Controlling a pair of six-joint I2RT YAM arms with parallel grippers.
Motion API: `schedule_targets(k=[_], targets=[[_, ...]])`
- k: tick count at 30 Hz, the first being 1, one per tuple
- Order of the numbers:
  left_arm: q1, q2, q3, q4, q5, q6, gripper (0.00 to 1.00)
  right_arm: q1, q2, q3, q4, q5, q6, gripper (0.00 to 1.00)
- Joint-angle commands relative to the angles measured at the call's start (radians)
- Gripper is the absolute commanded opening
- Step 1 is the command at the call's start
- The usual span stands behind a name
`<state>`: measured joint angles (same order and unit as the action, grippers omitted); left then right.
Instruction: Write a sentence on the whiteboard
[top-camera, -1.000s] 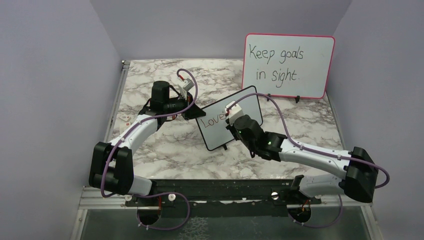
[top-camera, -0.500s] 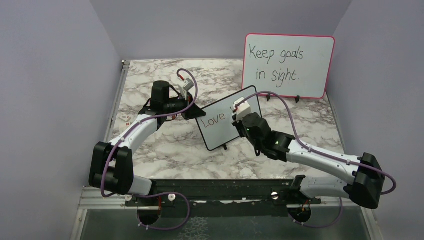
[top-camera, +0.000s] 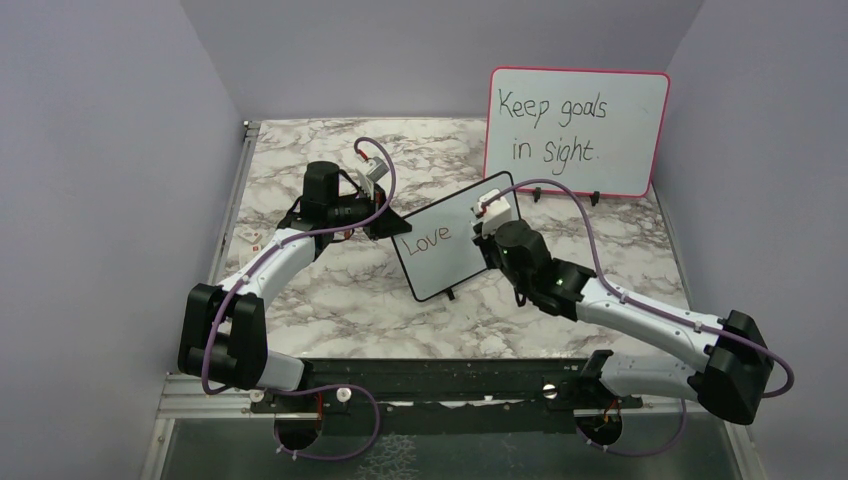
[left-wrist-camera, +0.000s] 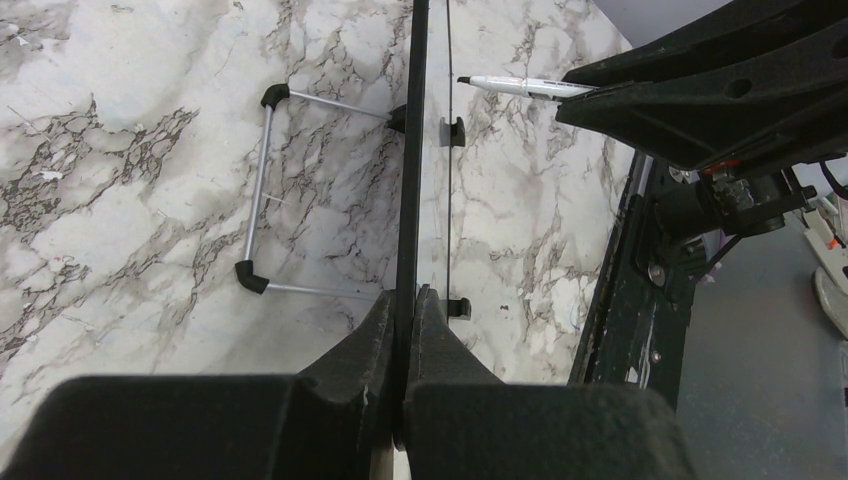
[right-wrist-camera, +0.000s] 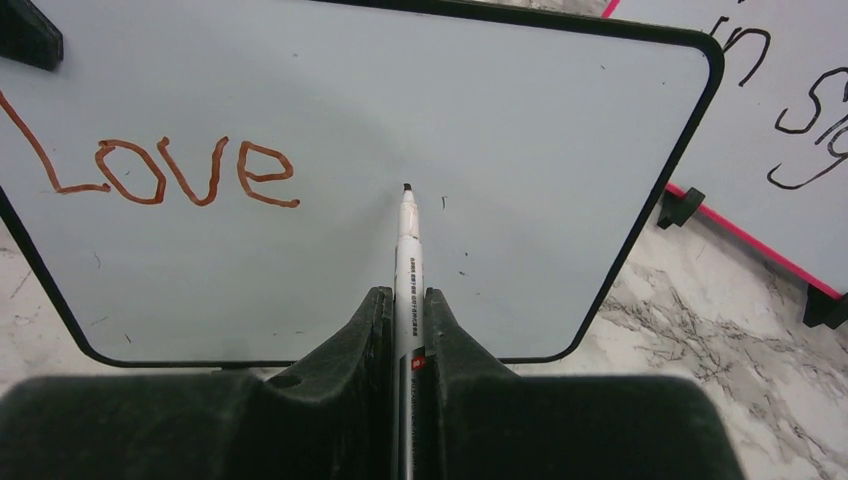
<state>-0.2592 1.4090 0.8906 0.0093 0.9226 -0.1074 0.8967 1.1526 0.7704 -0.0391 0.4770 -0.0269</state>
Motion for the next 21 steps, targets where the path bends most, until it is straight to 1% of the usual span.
schedule_targets(k=[1, 21], targets=[[-0.011, 0.046, -0.021, -0.114, -0.151, 0.103, 0.00, -0.016, -0.012, -0.014, 0.070, -0.037, -0.001, 0.01], [-0.011, 0.046, -0.021, -0.114, -0.153, 0.103, 0.00, -0.031, 0.034, 0.001, 0.102, -0.074, -0.003, 0.01]])
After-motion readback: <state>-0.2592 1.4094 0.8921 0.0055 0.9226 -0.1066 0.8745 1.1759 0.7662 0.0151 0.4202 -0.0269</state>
